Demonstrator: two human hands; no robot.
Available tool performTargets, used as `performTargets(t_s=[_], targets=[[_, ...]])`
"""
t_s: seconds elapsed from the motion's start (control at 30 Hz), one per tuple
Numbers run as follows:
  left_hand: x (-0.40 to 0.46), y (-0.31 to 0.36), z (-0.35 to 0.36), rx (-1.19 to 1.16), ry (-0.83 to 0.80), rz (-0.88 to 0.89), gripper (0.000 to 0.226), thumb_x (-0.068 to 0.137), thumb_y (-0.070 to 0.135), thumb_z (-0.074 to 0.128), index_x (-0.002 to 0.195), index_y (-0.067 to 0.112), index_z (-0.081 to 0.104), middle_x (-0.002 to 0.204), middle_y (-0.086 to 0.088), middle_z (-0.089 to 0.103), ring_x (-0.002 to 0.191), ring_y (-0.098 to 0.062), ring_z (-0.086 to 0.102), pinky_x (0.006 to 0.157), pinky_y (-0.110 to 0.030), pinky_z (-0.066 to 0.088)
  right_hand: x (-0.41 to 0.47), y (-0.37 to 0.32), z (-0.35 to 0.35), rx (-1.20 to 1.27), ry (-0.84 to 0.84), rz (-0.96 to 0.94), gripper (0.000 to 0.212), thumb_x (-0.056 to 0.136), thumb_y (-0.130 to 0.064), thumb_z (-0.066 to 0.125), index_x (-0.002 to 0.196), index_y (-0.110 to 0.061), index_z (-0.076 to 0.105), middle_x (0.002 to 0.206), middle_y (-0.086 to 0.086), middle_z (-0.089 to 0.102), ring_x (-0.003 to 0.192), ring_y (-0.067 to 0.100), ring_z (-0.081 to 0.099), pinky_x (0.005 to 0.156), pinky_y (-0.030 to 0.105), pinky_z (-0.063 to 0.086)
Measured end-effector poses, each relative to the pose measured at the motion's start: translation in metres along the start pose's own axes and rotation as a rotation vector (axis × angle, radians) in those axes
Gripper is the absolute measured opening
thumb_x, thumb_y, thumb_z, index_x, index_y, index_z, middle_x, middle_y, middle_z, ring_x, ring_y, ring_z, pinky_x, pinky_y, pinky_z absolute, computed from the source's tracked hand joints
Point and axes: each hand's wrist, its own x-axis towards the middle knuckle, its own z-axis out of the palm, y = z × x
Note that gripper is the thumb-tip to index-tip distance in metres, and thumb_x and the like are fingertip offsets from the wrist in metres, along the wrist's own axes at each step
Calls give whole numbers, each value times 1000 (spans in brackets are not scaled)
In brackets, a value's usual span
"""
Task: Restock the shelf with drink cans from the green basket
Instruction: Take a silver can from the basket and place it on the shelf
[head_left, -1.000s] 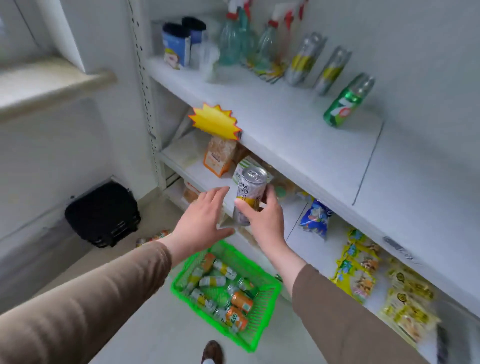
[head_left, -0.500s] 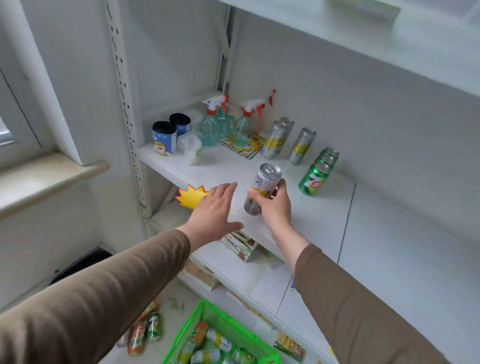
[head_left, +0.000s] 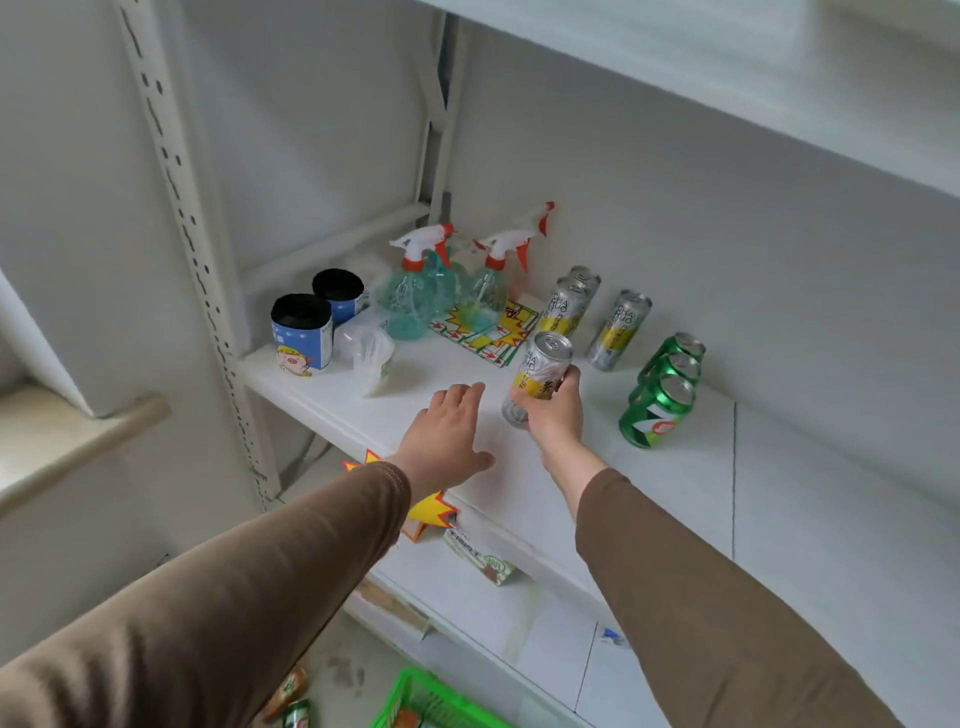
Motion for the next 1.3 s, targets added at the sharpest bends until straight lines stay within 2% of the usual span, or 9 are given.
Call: performTargets(t_s=[0.1,0.33,0.5,0.63,0.73,0.83,0.9,1.07,1.3], targets=[[22,-8,1,-12,-16,32,96,81,43,71,155,16,15,155,-7,27,139,-28,28,112,-42,34,21,-1,10,-53,46,8,60,81,-11,79,129,-22,45,124,3,65,110,27,64,96,43,54],[59,-23,1,5,-38,87,97,82,42,71,155,18,12,157,-6,25,140,-27,27,114,-43,33,60,-8,30,-48,145,38,51,78,-8,79,117,-18,48,119,5,65,101,24,64,86,33,50],[75,-30,2,-2,-33,125,97,82,43,71,155,20,12,156,-5,27,139,-27,28,114,-42,33,82,-11,38,-62,211,60,48,79,-7,78,116,-16,49,121,9,65,106,29,65,92,40,54],[83,-35,3,-14,-36,137,96,82,42,71,155,20,12,156,-5,26,140,-27,27,114,-42,32,92,-11,41,-91,243,61,47,80,-9,79,117,-13,49,124,12,63,108,31,64,88,35,51],[85,-35,6,-21,-39,146,96,82,42,71,155,21,12,156,-5,26,140,-26,27,114,-42,32,95,-10,43,-98,247,66,47,80,-10,78,116,-13,49,124,12,62,107,31,64,91,39,53],[86,-34,7,-27,-39,145,96,82,42,71,155,22,13,156,-4,27,139,-26,29,112,-41,33,95,-8,43,-89,237,56,46,81,-9,77,114,-15,47,124,13,61,107,31,64,88,35,50],[84,-33,7,-24,-41,139,95,82,42,71,155,22,14,155,-4,28,139,-26,30,112,-41,34,92,-6,41,-72,208,58,52,81,-8,78,122,-15,46,128,12,59,110,30,63,91,34,49],[69,-29,8,-10,-37,122,94,81,42,70,154,19,16,153,-6,30,137,-27,31,110,-41,36,64,0,27,-99,142,63,75,80,-17,81,143,-17,39,143,11,48,129,31,51,105,47,46],[18,-8,15,47,15,45,89,81,40,69,152,17,22,154,-6,27,139,-27,28,108,-40,33,-8,18,-9,-331,25,-150,65,90,-21,70,145,-18,37,148,6,44,135,27,36,102,41,41]])
